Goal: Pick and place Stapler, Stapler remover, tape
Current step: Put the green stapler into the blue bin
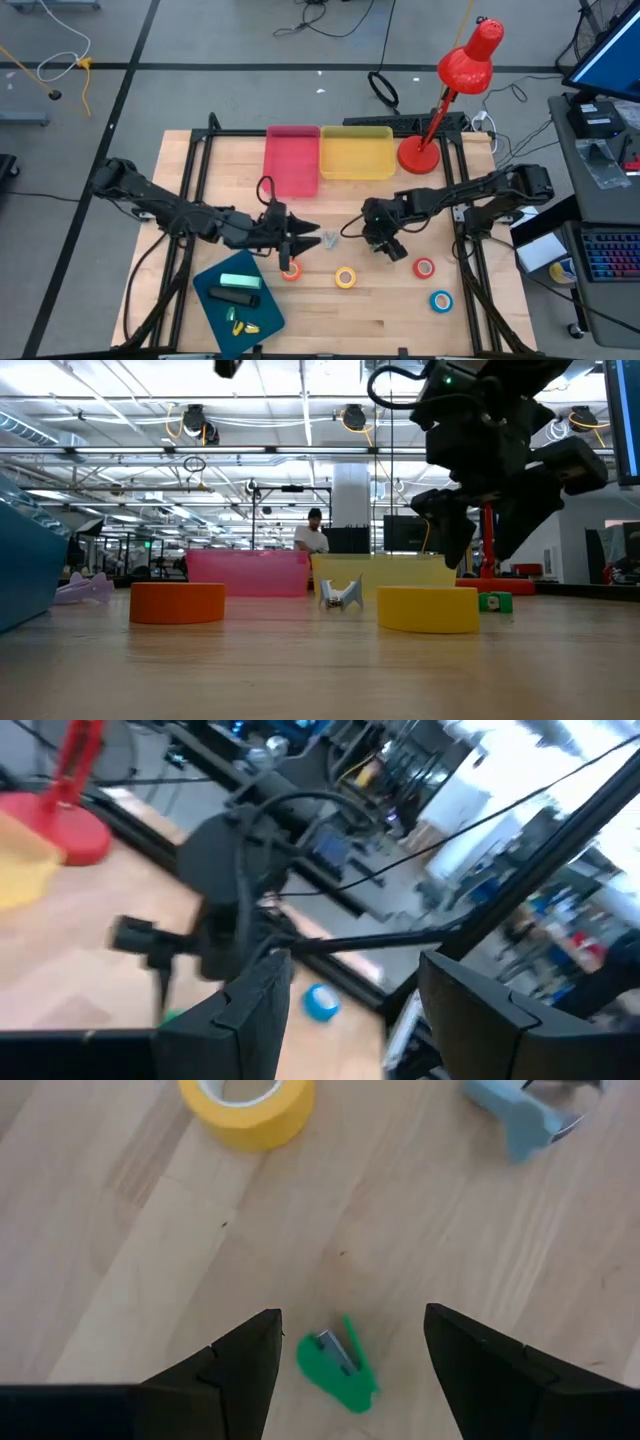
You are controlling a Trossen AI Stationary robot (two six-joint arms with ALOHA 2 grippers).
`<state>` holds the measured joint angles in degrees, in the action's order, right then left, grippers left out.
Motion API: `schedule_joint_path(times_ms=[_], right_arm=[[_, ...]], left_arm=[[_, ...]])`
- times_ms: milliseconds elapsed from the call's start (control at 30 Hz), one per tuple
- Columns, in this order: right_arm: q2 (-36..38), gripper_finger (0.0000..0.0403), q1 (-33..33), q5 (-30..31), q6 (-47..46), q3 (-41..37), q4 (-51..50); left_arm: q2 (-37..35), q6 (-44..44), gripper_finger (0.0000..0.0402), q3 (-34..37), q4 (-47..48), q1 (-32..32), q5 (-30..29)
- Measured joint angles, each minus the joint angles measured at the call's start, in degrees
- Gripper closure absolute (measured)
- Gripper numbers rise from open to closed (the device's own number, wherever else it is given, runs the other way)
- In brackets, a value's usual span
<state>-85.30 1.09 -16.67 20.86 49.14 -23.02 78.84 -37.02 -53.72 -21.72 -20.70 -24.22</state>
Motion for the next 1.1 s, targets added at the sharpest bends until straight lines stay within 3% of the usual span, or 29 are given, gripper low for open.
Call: schedule_joint_path(times_ms=[200,467,1100], right_arm=[[-0.1,0.0163,-0.3,0.1,1.8,0.0,-3.6],[-2.5,0.0163,-0.3,1.9,5.2,0.0,-1.3],[-9.6,0.0163,-0.3,2.7,7.3,0.2,-1.0]], left_arm=[[-6.7,2.1,0.0183,0.1,13.0,-0.7,-3.8],[-12.9,1.3,0.0183,0.1,25.4,-0.9,-7.4],[-14.4,-1.3,0.0183,0.1,30.6,-0.9,-7.4]])
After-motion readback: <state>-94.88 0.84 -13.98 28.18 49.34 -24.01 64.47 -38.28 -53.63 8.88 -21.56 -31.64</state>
